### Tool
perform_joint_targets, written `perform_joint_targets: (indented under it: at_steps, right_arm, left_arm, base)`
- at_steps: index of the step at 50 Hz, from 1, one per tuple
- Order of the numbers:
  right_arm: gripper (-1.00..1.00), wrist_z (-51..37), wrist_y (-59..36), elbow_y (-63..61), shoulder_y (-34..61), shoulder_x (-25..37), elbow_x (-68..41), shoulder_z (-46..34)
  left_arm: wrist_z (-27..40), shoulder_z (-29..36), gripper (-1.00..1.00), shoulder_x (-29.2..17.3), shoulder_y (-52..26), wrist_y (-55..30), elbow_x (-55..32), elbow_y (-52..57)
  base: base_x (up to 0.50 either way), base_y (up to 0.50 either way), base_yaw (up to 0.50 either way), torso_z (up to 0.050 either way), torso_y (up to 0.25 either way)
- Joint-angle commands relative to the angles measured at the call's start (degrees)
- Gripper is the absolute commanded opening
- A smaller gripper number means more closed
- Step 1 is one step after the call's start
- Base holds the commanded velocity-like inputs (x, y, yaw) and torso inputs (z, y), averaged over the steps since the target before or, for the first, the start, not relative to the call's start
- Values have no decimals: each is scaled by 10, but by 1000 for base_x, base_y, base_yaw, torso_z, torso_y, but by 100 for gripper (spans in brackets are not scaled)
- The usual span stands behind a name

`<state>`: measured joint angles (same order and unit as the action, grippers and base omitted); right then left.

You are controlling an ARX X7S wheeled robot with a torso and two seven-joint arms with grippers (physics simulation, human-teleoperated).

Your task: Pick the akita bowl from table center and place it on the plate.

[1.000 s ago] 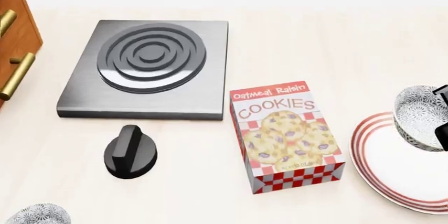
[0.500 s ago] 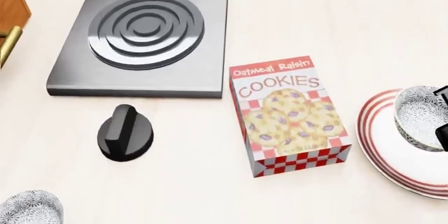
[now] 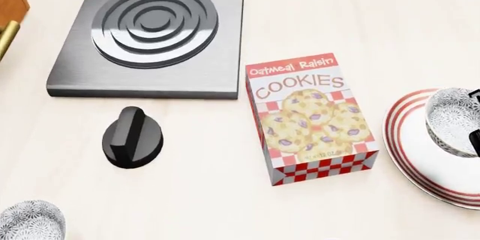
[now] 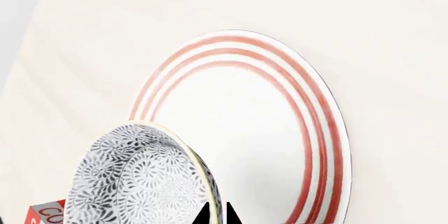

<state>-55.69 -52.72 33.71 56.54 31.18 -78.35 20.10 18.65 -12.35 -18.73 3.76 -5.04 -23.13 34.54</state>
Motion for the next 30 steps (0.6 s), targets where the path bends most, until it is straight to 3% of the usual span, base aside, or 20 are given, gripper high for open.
perform_joint_targets:
  at_steps: [1,6,12,24,30]
  right_arm:
    - [-100,31,27,40,29,1,22,-13]
    - [-100,35,35,53,38,2,28,-15]
    - [-100,35,40,58,46,3,31,-16]
    - [-100,37,48,62,54,7,33,-14]
    - [-100,37,51,60,53,8,32,-11]
  left_arm:
    - [4,-1,100,-3,1,-2,-3,4]
    - [-2,2,100,-3,5,12,3,4]
    - [-2,0,100,-2,7,16,-1,4]
    - [2,5,100,-4,9,19,12,2]
    - [2,4,100,-5,8,13,-1,1]
  base:
    - [0,0,0,0,0]
    - [0,0,0,0,0]
    - [0,0,0,0,-241]
    - [0,0,0,0,0]
    - [0,0,0,0,-124]
